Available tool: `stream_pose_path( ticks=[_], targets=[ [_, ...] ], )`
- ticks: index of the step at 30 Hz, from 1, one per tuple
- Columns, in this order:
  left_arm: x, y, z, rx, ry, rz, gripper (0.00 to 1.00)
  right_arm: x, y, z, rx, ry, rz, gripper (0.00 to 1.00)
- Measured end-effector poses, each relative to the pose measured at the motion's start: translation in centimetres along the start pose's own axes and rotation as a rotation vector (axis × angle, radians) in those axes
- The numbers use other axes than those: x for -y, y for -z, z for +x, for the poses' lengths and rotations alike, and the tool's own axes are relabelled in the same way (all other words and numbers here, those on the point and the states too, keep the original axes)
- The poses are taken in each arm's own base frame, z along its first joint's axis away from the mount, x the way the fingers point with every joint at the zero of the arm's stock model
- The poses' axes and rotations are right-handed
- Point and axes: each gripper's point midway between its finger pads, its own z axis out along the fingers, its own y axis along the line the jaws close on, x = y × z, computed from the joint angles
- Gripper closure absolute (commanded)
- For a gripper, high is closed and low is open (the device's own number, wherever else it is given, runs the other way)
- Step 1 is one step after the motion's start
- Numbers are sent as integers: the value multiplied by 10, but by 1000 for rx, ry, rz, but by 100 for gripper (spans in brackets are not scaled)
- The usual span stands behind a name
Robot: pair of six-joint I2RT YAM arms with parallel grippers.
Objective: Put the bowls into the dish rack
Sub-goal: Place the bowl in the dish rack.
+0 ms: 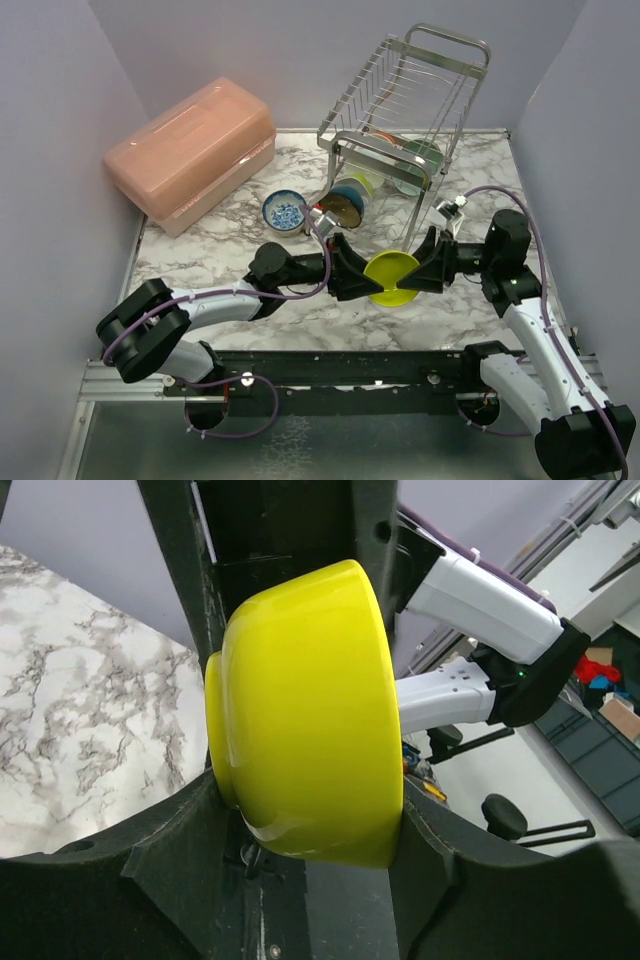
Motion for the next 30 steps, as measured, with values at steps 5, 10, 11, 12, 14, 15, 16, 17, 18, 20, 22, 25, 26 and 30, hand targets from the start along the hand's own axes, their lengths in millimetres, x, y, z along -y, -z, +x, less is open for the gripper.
stream_pose_path(
  ticks=[5,10,11,12,14,15,16,17,18,20,22,25,26,30],
  targets=[
    [2,0,-1,1,7,5,100,7,0,-1,6,21,31,45],
    [-4,3,-1,3,-2,-10,100,4,1,0,-6,5,32,18],
    [-7,5,0,3,-2,-19,100,4,1,0,-7,6,33,18],
    [-8,6,0,4,-4,-24,100,3,1,-1,-8,5,34,18],
    [-12,9,1,3,-5,-38,100,2,1,-1,-10,6,36,23],
    [-15,11,2,2,-3,-49,100,2,1,-1,-11,4,35,26],
    [-19,13,2,5,-4,-65,100,1,2,0,-14,1,34,31],
    [-23,14,3,3,0,-81,100,0,2,0,-16,0,32,37],
    [-26,16,5,1,7,-96,100,-1,2,0,-18,1,28,44],
    [-34,19,8,-7,17,-124,100,-4,2,0,-24,6,18,47],
    [-36,19,9,-9,18,-134,100,-4,2,0,-26,7,14,43],
    [-36,19,9,-10,19,-134,100,-4,2,0,-26,10,14,29],
    [-36,19,9,-10,19,-134,100,-4,2,0,-26,11,16,24],
    [-36,19,9,-10,18,-134,100,3,1,-1,-22,-2,42,7]
  ],
)
